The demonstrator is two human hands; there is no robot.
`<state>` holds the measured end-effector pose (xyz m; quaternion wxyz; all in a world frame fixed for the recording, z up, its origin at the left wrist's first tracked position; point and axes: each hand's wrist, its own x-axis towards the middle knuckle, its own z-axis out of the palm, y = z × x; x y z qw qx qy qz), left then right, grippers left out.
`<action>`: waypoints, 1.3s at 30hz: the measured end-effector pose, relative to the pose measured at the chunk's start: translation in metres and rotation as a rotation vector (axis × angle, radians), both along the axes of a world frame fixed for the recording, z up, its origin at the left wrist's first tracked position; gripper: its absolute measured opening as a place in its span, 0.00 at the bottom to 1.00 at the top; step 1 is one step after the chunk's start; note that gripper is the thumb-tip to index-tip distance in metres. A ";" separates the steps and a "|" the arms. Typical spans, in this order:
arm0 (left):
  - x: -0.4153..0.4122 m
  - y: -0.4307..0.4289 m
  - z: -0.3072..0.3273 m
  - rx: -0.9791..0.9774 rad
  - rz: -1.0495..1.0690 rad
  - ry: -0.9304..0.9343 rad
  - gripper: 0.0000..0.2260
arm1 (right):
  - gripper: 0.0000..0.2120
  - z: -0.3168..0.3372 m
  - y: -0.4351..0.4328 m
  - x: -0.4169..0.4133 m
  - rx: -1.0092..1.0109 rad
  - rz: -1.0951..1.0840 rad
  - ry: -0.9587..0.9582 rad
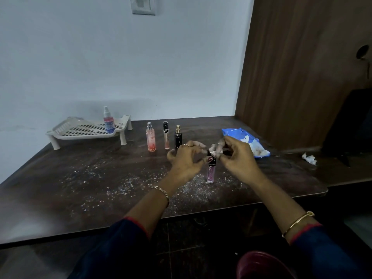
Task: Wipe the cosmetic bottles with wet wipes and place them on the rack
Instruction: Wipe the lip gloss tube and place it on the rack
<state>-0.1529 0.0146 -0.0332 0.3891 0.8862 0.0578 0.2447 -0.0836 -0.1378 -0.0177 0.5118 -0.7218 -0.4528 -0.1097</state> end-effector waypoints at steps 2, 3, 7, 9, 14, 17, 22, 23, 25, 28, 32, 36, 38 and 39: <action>0.003 -0.002 -0.006 -0.001 0.014 -0.025 0.08 | 0.10 -0.001 -0.004 -0.002 -0.027 -0.098 -0.131; 0.002 -0.005 -0.004 0.018 0.028 -0.031 0.07 | 0.10 -0.001 -0.006 -0.004 -0.038 -0.141 -0.187; 0.001 -0.012 -0.002 0.184 0.128 -0.057 0.06 | 0.11 -0.003 -0.014 -0.007 -0.049 -0.197 -0.324; 0.000 -0.015 -0.001 0.213 0.134 -0.056 0.07 | 0.12 -0.004 -0.019 -0.006 -0.059 -0.207 -0.357; 0.000 -0.014 -0.004 0.173 0.137 -0.018 0.07 | 0.12 -0.001 -0.039 0.002 -0.202 -0.176 -0.309; -0.003 -0.011 -0.004 0.109 0.128 -0.031 0.06 | 0.12 -0.006 -0.044 0.004 -0.074 -0.168 -0.081; -0.004 -0.008 -0.003 0.006 0.046 -0.024 0.09 | 0.03 -0.003 -0.029 -0.001 0.172 -0.168 0.176; -0.003 -0.007 -0.004 0.018 0.044 -0.015 0.11 | 0.02 -0.002 -0.024 -0.003 0.180 -0.142 0.200; -0.002 -0.007 -0.005 0.027 0.055 0.018 0.16 | 0.02 -0.004 -0.018 -0.005 0.179 -0.120 0.214; -0.003 -0.007 -0.003 -0.054 0.021 0.003 0.18 | 0.04 -0.007 -0.013 -0.006 0.180 -0.098 0.223; -0.002 -0.001 -0.003 -0.001 0.022 0.005 0.15 | 0.07 -0.013 -0.010 -0.004 0.221 -0.134 0.251; -0.007 -0.001 0.008 0.226 0.118 -0.011 0.11 | 0.06 -0.014 -0.003 -0.007 0.205 -0.214 0.065; -0.010 -0.002 0.015 0.325 0.142 -0.026 0.11 | 0.07 -0.014 0.002 -0.013 0.184 -0.223 -0.033; -0.010 -0.002 0.017 0.362 0.145 -0.027 0.11 | 0.07 -0.016 0.004 -0.016 0.169 -0.236 -0.089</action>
